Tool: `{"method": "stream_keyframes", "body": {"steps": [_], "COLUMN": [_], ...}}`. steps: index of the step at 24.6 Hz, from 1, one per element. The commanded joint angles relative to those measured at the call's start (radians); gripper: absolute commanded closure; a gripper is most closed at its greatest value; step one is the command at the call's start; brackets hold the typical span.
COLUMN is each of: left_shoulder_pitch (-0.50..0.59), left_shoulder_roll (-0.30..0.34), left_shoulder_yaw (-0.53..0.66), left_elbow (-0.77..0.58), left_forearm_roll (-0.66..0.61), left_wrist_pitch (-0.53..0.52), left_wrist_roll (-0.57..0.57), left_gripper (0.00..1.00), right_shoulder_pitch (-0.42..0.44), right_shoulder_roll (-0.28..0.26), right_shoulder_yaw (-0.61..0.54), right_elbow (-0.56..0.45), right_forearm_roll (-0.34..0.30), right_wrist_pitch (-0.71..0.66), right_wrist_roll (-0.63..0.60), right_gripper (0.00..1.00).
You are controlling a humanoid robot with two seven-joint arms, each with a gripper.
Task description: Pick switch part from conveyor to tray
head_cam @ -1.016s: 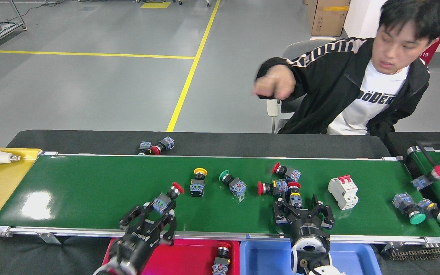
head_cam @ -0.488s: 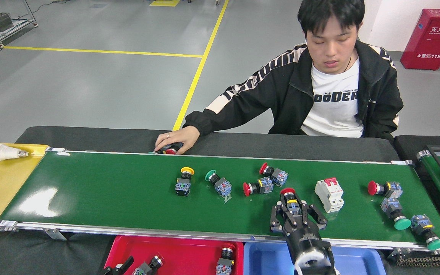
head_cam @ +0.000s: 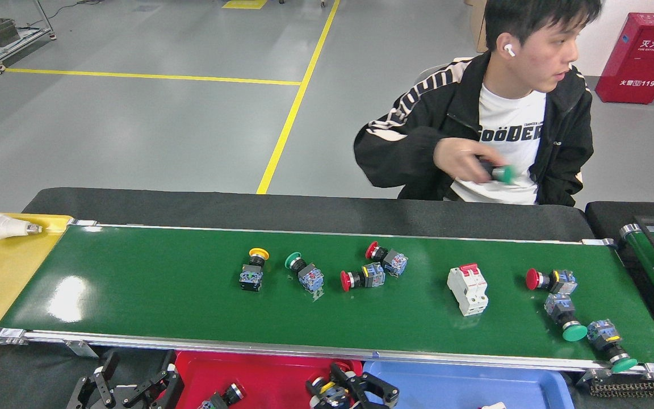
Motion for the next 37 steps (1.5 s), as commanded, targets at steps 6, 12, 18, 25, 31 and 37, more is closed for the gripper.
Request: {"method": "stream_keyframes", "body": {"steps": [6, 12, 18, 25, 31, 37], "left_shoulder_pitch": [-0.253, -0.382, -0.453, -0.54, -0.534, -0.223], "left_shoulder_roll": [0.004, 0.014, 0.082, 0.143, 0.134, 0.165], "left_shoulder_yaw": [-0.158, -0.163, -0.164, -0.16, -0.158, -0.158], "left_elbow": [0.264, 0.44, 0.558, 0.726, 0.704, 0.258], "left_forearm_roll": [-0.103, -0.103, -0.103, -0.046, -0.028, 0.072], "left_wrist_pitch": [0.163, 0.183, 0.187, 0.123, 0.117, 0.034], "left_wrist_roll": [0.004, 0.013, 0.036, 0.076, 0.078, 0.055], "left_gripper": [0.0, 0.0, 0.16, 0.95, 0.97, 0.95], "right_shoulder_pitch": [-0.09, -0.073, 0.005, 0.063, -0.127, -0.366], "right_shoulder_roll": [0.046, -0.075, -0.17, -0.149, 0.017, 0.066], "right_shoulder_yaw": [-0.147, -0.324, -0.442, -0.455, -0.319, -0.072], "right_elbow": [-0.019, -0.019, -0.019, -0.019, 0.062, 0.361], "right_forearm_roll": [-0.004, -0.018, -0.178, -0.174, 0.016, 0.057], "right_wrist_pitch": [0.24, 0.285, 0.17, 0.162, 0.283, 0.532], "right_wrist_roll": [-0.015, -0.138, -0.167, -0.226, -0.121, -0.117], "right_gripper": [0.01, 0.01, 0.01, 0.02, 0.03, 0.03]}}
